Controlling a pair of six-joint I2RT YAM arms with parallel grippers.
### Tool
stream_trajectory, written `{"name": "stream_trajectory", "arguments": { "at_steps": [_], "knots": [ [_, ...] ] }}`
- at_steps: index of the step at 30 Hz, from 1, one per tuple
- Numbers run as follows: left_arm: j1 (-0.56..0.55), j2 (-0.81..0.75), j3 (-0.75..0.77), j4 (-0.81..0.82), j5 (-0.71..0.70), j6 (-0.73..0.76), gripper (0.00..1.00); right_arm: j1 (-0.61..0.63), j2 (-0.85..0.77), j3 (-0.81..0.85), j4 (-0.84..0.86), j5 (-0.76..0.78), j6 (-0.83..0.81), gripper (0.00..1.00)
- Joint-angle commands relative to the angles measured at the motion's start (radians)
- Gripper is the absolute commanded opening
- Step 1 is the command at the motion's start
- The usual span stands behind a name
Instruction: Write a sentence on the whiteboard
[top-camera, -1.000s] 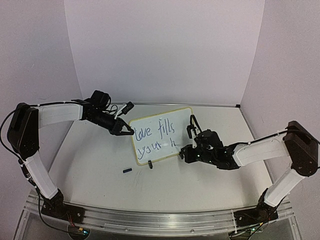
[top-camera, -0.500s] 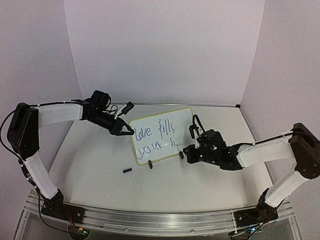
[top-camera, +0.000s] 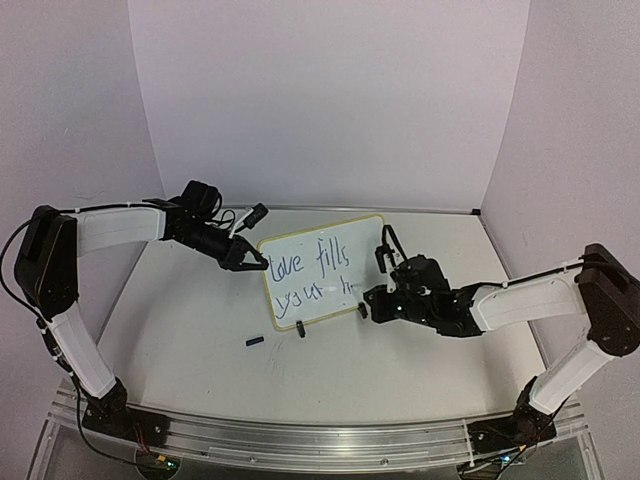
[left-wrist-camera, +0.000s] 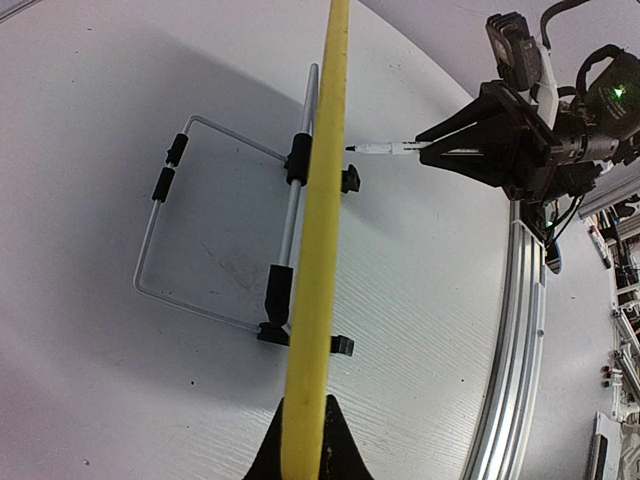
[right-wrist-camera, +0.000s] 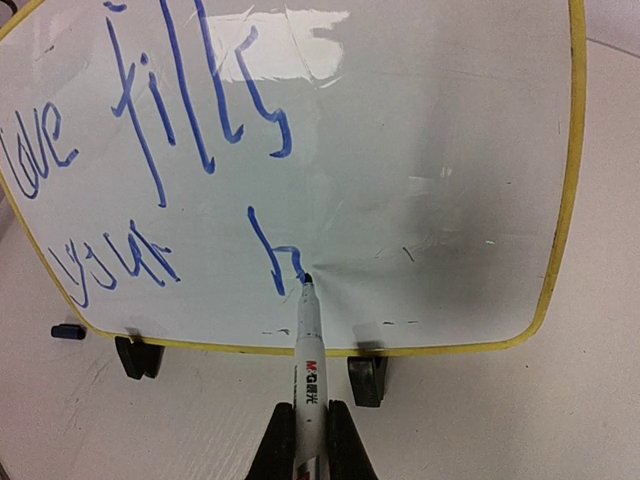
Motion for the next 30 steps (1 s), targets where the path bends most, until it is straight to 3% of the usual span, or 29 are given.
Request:
{"name": "stream_trajectory", "arguments": {
  "at_steps": [1,30],
  "knots": [
    [-0.009,-0.022,0.020,-0.045,-0.093,0.066,0.00,-0.005,0.026,0.044,0.006,0.027,-0.012,0.00],
    [-0.011,-0.024,0.020,-0.045,-0.097,0.068,0.00,-0.015,-0.005,0.039,-0.019,0.124,-0.007,0.00]
  ]
}}
